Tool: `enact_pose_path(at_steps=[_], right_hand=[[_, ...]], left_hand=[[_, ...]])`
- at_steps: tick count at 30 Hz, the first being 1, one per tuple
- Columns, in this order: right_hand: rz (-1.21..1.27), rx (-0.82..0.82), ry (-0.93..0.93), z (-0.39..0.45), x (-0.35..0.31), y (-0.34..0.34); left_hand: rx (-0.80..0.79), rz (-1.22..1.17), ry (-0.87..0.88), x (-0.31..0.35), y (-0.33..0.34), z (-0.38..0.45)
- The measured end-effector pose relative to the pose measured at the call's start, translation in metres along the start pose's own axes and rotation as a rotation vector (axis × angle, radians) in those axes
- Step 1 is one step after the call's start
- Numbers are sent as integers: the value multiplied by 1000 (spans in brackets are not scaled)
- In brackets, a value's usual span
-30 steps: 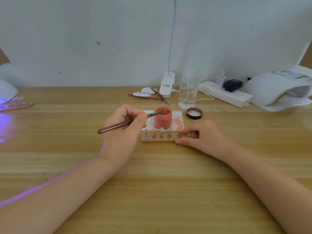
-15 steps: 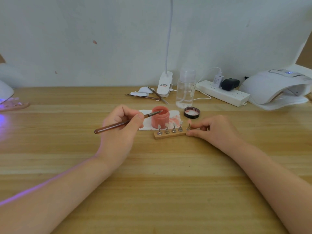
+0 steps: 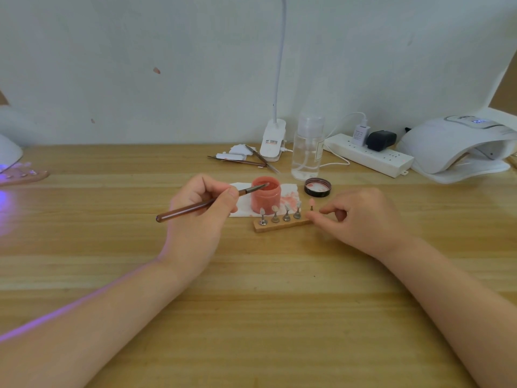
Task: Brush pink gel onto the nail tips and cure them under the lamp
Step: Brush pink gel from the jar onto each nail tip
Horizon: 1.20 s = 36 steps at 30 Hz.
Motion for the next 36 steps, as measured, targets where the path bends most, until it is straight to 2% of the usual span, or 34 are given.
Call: enact_pose_path(at_steps=[5, 11, 25, 31, 36], right_hand=[[-75, -54, -33, -5, -20, 14], [-198, -116, 76, -3, -21, 23], [-182, -138, 61, -2, -27, 25], [-128, -118, 139, -2, -26, 23], [-170, -134, 28, -4, -30, 22]], left_hand=[[-1, -12, -5, 1, 1, 0], [-7, -22, -8, 2, 2, -1], [-29, -32, 2, 1, 2, -2], [-30, -26, 0, -1, 1, -2], [-27, -50, -2, -1, 2, -2]])
Point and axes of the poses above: each hand's wrist, its own z-axis towards the middle knuckle, its own y-axis out of the palm, x = y × z, the point moved 1 cm from there along z, towards the middle knuckle, and after that the axes turned 8 degrees about x, right-handed, at the moved point
